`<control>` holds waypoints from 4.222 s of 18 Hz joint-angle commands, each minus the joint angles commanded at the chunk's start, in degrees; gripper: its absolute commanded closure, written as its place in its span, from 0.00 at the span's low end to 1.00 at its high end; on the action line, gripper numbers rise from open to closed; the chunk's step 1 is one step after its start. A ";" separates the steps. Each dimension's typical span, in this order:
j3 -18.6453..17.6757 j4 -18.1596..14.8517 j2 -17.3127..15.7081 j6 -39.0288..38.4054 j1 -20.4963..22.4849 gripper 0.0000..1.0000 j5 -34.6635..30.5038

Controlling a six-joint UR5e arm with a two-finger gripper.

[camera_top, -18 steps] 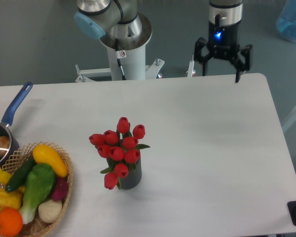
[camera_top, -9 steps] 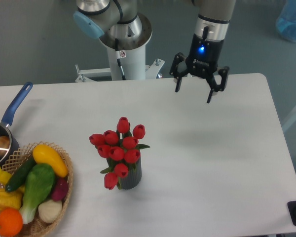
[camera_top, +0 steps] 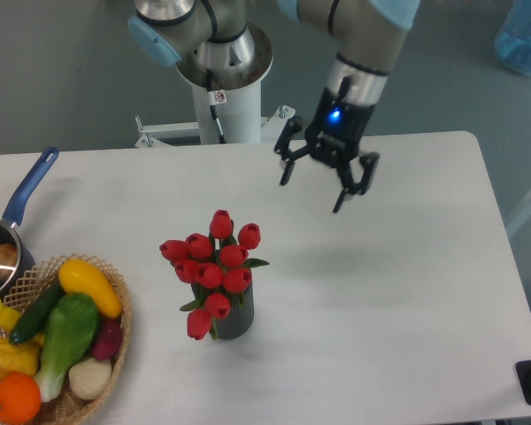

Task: Pick up the flowers from the vase
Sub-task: 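Lower the open gripper down toward the red tulip stems above the vase, then position the gripper fingers around the tulip stems below the blooms, then close the gripper on the bunch of tulip stems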

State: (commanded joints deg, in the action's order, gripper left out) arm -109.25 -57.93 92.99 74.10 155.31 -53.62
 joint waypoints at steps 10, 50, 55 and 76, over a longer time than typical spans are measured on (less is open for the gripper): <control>0.44 2.91 3.43 -0.36 -4.31 0.00 4.75; 6.06 9.94 12.04 -4.40 -9.06 0.02 11.35; 6.33 10.73 13.88 -4.14 -8.97 0.02 14.33; 4.83 10.91 13.62 -3.79 -8.09 0.34 15.04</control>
State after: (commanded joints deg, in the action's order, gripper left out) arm -104.41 -47.02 106.61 70.31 147.22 -38.58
